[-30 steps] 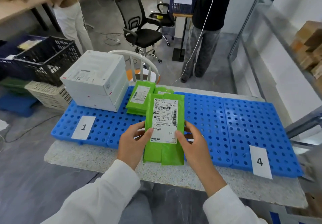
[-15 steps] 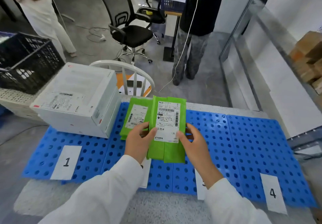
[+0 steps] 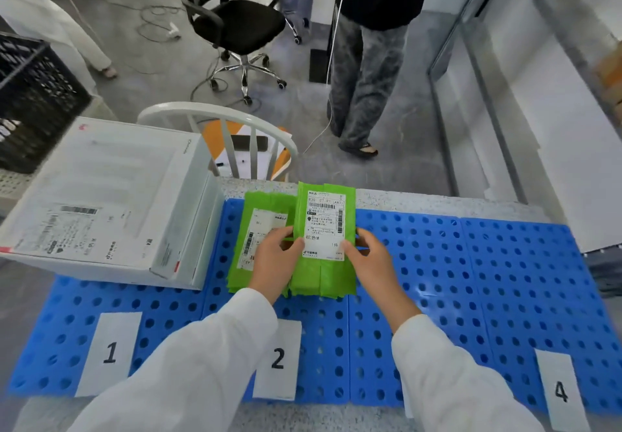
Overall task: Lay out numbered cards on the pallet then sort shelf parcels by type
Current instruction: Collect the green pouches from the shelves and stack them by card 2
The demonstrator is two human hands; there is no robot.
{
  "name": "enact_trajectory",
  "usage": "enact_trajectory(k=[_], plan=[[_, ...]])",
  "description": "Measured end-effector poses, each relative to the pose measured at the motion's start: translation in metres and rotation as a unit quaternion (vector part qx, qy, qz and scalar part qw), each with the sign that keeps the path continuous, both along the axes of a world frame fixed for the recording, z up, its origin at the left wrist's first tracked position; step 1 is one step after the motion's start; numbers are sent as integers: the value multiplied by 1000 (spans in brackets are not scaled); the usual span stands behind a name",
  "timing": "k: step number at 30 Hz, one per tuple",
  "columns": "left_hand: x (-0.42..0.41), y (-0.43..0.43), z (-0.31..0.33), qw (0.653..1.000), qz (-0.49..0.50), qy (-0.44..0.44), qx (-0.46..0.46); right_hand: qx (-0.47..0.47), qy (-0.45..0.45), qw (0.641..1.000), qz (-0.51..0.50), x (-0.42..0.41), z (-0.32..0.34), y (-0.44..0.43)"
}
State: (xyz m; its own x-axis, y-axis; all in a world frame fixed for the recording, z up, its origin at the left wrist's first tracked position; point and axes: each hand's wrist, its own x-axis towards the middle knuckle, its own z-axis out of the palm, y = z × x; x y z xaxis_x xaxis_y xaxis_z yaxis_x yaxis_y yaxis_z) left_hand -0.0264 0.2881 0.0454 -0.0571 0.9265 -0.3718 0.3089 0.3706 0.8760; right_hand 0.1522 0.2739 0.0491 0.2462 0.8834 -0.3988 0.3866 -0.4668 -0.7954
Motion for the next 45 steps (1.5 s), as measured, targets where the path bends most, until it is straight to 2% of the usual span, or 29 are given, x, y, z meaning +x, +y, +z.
enact_trajectory(k=[10,22,26,30,33,37,41,45], plan=[[7,8,-33,988,-75,137,16,-24,-3,1000,-11,-6,-30,14],[13,8,-31,992,-31,118,23,-63,-41,996,37,-10,-46,11],[6,9,-31,986,-68,147,24,-68,-80,992,75,-8,-37,7],[-1,15,-18,975,-115,181,54,-58,-110,990,72,-2,-20,-9],[5,12,4,956,-168,214,109,-36,-133,986,94,1,0,-25],[25,-4,41,902,-263,277,200,19,-281,949,143,16,32,-50],[49,-24,82,845,-334,327,259,56,-313,937,147,42,73,-84],[84,-56,123,795,-401,338,305,69,-344,930,113,72,114,-134]])
